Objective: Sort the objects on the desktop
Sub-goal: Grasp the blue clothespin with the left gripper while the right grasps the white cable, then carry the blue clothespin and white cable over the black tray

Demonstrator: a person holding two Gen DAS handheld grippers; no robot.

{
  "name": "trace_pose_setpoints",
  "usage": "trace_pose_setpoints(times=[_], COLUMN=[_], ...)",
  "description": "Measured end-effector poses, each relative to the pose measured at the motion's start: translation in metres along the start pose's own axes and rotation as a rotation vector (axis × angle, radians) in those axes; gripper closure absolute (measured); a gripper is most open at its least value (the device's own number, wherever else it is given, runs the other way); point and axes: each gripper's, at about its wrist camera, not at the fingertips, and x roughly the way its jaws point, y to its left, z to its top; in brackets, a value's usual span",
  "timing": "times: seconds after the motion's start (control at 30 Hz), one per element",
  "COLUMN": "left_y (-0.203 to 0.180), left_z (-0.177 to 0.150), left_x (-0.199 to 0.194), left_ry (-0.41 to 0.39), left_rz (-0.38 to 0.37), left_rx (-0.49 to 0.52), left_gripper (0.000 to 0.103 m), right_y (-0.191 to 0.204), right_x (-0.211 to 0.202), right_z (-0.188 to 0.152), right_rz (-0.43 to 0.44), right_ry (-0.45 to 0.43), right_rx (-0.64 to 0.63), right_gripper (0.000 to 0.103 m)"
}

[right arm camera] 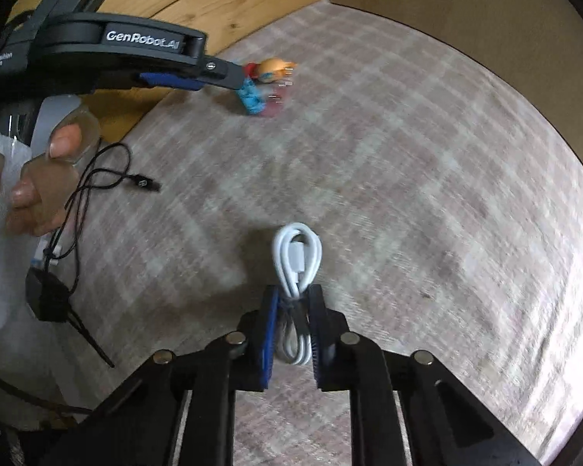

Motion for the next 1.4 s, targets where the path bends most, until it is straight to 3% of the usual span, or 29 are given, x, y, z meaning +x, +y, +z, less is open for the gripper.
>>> trace_pose_setpoints(times=[0.33,0.63,1.2,1.4], left_y=[-0.009,-0.015,0.0,-0.02], left_z=[0.007,0.003,-0.047,-0.077], left_x=[0.017,0.013,-0.014,-0.058], left_ry=[0.016,-0.009,-0.026,-0.045], left_rz=[0.033,0.018,0.02,-0.008], left_rx=[-0.002,0.025,0.013,0.046], left_gripper=[0.053,0.082,0.086,0.086], right_y=[-0.014,-0.023,-0.052,-0.075], right_x=[-0.005,-0.01,-0.031,-0.051], right_z=[-0.005,-0.009,-0.045,-0.064], right_rz=[-0.001,-0.027,-0.001,0.034], right_ry=[0.001,0.005,-0.04,-0.093], right_rx=[0.067,0.095,0.191,0.274], right_gripper=[0.09,0.09,0.09,0.09])
